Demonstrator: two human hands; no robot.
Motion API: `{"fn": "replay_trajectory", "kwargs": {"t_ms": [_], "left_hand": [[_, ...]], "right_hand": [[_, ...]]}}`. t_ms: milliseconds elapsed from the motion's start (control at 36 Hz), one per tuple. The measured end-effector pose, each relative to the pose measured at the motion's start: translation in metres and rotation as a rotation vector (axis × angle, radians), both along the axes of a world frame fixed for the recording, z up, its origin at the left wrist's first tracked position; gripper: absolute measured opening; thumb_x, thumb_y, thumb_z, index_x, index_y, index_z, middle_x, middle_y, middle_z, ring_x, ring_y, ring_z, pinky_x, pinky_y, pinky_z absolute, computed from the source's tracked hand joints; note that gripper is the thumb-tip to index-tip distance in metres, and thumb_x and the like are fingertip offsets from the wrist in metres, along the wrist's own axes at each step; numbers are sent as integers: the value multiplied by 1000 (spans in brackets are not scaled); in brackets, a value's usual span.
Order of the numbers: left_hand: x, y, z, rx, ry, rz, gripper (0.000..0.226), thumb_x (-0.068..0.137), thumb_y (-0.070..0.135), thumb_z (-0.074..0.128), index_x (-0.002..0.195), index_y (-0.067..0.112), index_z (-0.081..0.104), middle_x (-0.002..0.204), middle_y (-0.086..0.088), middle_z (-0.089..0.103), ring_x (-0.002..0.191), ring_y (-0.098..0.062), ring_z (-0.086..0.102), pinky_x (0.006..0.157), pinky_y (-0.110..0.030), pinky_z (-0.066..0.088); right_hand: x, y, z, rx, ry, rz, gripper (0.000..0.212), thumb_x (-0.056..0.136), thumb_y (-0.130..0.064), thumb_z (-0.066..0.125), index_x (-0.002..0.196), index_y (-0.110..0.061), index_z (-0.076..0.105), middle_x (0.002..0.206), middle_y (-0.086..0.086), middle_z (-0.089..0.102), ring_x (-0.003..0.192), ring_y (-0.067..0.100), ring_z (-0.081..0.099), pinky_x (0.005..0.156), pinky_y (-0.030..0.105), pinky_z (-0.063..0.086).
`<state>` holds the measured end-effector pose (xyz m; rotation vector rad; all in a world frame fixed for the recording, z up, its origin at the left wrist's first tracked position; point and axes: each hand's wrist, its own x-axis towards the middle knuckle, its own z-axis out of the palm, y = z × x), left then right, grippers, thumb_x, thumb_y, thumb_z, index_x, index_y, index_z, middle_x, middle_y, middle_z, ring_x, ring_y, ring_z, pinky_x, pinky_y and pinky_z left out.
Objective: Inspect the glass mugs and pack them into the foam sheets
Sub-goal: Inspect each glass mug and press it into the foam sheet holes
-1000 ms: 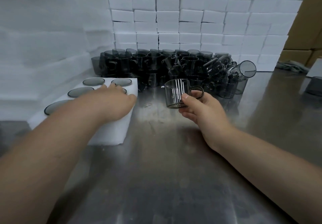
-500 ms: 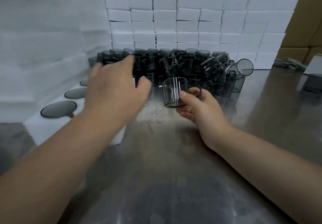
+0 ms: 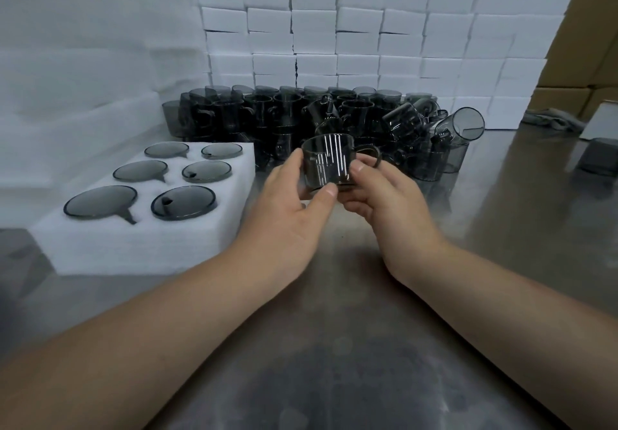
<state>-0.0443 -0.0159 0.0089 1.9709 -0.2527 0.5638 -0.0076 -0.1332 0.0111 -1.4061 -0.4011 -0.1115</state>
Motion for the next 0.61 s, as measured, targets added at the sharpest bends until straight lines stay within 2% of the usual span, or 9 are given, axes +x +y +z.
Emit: {"fn": "replay_trajectory", "kwargs": {"t_ms": [56,111,167,222,278,361,500,556,611], "left_hand": [[-1,1,1,-53,-4,-10,29,82,37,48,111,33,51,112,7,59,90,-1,55,82,-18,41],[-1,1,2,-114,4,-32,22,82,37,49,104,33,52,98,15,61,85,8,54,81,-16,40],[0,2,3,-162,21,-63,24,79,39,52,103,32,53,86,23,60,79,13,52,79,-17,40],[1,2,3,-178,26,-75,31,73,43,51,102,32,54,78,28,59,75,14,52,76,-16,39],[1,2,2,-192,31,-85,32,71,48,53,99,33,56,78,31,60,77,14,53,76,-16,39],[1,2,3,-235,40,-77,27,69,51,54,91,37,59,85,28,64,82,15,56,75,-14,40],[5,4,1,-300,66,-52,28,68,53,62,89,34,62,80,23,65,77,12,57,74,-17,41],[6,5,0,-319,65,-37,19,76,47,67,85,31,61,69,25,63,68,12,56,65,-13,44],[7,6,-1,-354,65,-11,11,82,39,62,84,29,61,65,23,64,65,9,56,59,-10,46]], "right_hand": [[-1,0,1,12,-21,-8,19,92,-17,46,88,-23,64,83,2,64,72,14,54,69,25,45],[-1,-1,2,1,-34,0,26,83,-24,43,95,-25,66,83,-3,65,71,11,53,68,24,45],[-2,-3,3,-25,-53,8,40,72,-26,37,101,-25,65,87,-4,65,72,9,53,68,23,45],[-3,-4,2,-34,-82,-1,36,73,-22,37,95,-29,65,85,-6,65,74,9,54,68,22,46],[-5,-4,3,-36,-103,-17,34,84,-9,41,91,-31,65,82,-8,65,76,9,55,67,19,46],[-6,-5,3,-52,-121,-25,43,86,2,41,89,-33,66,81,-8,65,80,7,57,69,17,45],[-11,-5,2,-109,-198,-34,36,82,-5,47,90,-35,66,93,-3,66,84,4,58,78,19,44],[-12,-4,2,-121,-208,-25,34,72,-16,45,91,-34,66,95,-5,66,85,-1,59,79,16,45],[-12,-3,2,-123,-215,-15,35,68,-18,44,90,-34,67,92,-10,66,85,-7,58,80,14,44]]}}
